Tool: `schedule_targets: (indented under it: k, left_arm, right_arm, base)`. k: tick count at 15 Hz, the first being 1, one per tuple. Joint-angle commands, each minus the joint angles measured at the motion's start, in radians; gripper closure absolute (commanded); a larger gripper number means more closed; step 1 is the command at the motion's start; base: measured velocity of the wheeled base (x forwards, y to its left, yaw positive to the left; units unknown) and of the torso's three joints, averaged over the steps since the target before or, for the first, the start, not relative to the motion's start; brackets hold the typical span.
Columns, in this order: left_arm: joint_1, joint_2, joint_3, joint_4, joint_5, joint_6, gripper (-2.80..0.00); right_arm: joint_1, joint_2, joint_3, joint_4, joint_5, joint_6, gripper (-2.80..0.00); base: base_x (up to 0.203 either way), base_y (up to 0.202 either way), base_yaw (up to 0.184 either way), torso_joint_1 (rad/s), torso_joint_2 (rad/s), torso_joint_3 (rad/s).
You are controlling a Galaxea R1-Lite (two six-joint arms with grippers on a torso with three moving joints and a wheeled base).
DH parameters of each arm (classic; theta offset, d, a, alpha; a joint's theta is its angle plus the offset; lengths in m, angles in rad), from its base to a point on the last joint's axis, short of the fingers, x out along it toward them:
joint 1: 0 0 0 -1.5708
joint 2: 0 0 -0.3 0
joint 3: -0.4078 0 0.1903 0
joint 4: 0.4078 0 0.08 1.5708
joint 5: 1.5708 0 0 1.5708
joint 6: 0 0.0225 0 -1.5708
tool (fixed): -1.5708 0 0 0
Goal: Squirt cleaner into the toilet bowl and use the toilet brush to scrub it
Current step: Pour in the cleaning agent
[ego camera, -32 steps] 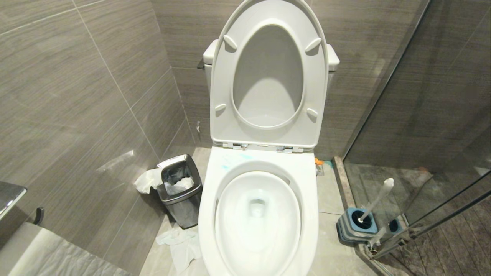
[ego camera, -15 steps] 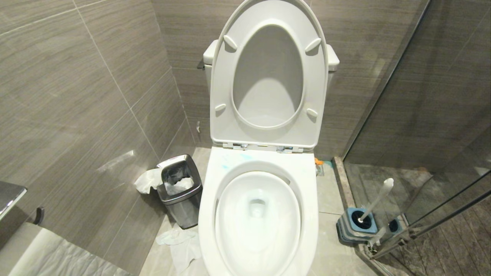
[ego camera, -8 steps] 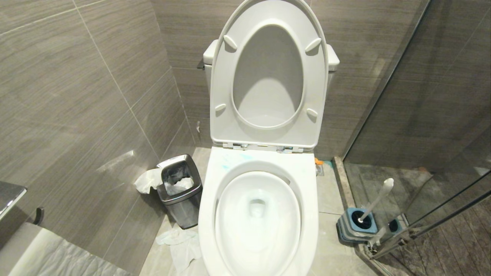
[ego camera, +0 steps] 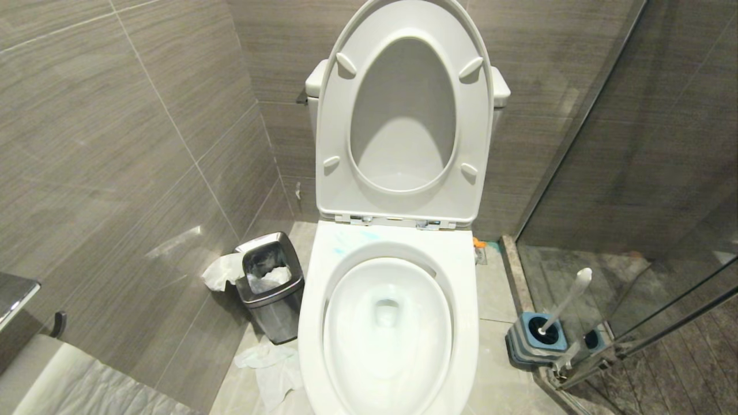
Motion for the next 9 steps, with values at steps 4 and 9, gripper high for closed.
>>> schedule_targets:
  k: [4,9]
  left_arm:
    - [0.0,0.001,0.008,-0.019,0.008,-0.037,0.0]
    - [0.0,0.001,0.008,-0.019,0.008,-0.038,0.0]
  right_arm:
    - [0.0,-0.001,-0.001,0.0,0.003,-0.002,0.0]
    - [0.0,-0.001,-0.004,0.011,0.009,-0.015,0.0]
  base:
    - [0.0,0.0,0.0,0.0,0.0,0.0]
    - [0.0,0.0,0.0,0.0,0.0,0.0]
